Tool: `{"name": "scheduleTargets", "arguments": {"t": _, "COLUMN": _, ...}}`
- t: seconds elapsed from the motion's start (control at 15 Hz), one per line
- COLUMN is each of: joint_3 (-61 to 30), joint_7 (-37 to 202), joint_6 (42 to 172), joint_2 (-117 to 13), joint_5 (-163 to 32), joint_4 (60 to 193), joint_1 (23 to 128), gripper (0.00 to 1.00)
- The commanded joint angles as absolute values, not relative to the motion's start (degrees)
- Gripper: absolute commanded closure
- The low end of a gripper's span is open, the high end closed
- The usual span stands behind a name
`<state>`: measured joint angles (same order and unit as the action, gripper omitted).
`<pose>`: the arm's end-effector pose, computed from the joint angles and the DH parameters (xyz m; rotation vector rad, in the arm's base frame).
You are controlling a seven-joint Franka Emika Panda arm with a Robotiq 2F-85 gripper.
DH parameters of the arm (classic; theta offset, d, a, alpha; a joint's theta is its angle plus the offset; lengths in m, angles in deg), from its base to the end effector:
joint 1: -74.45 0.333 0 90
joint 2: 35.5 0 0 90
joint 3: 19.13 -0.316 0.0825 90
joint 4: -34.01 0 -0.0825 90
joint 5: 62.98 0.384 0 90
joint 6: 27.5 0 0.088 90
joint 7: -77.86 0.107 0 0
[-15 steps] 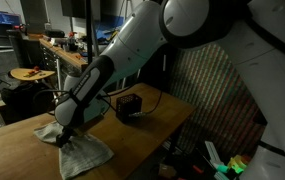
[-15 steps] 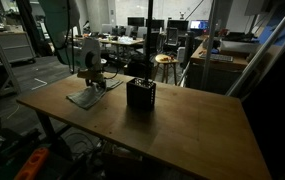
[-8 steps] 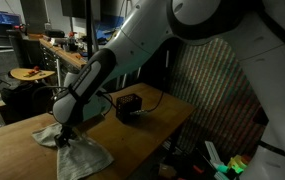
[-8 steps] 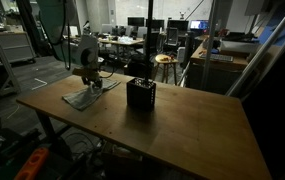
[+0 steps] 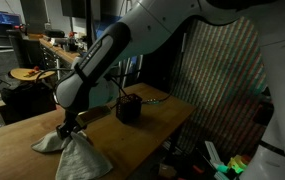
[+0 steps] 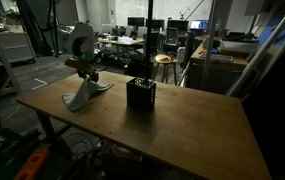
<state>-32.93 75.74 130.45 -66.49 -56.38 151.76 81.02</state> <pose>0.5735 0.2047 0.1926 -2.9154 -0.3594 -0.2070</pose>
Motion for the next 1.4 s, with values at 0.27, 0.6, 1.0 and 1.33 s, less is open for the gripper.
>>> {"name": "scheduleTargets", "arguments": {"t": 0.27, "joint_3": -35.50, "joint_7": 76.08, "joint_6": 131.21, "joint_2": -52.41, "joint_5": -47.16, "joint_4": 162.28, "joint_1": 77.69, "gripper": 0.99}}
{"name": "scheduleTargets", "arguments": {"t": 0.6, "joint_3": -32.69, "joint_7": 76.44, "joint_6": 131.33, "joint_2": -43.27, "joint_5": -43.04, "joint_4": 166.24, "joint_1": 76.48, "gripper": 0.99}}
{"name": "scheduleTargets", "arguments": {"t": 1.0, "joint_3": -24.80, "joint_7": 79.01, "joint_6": 132.71, "joint_2": -38.13, "joint_5": -47.45, "joint_4": 169.40, "joint_1": 75.68, "gripper": 0.99}}
{"name": "scheduleTargets", "arguments": {"t": 1.33, "joint_3": -19.93, "joint_7": 82.36, "joint_6": 134.77, "joint_2": -37.41, "joint_5": -46.66, "joint_4": 170.03, "joint_1": 73.38, "gripper": 0.99}}
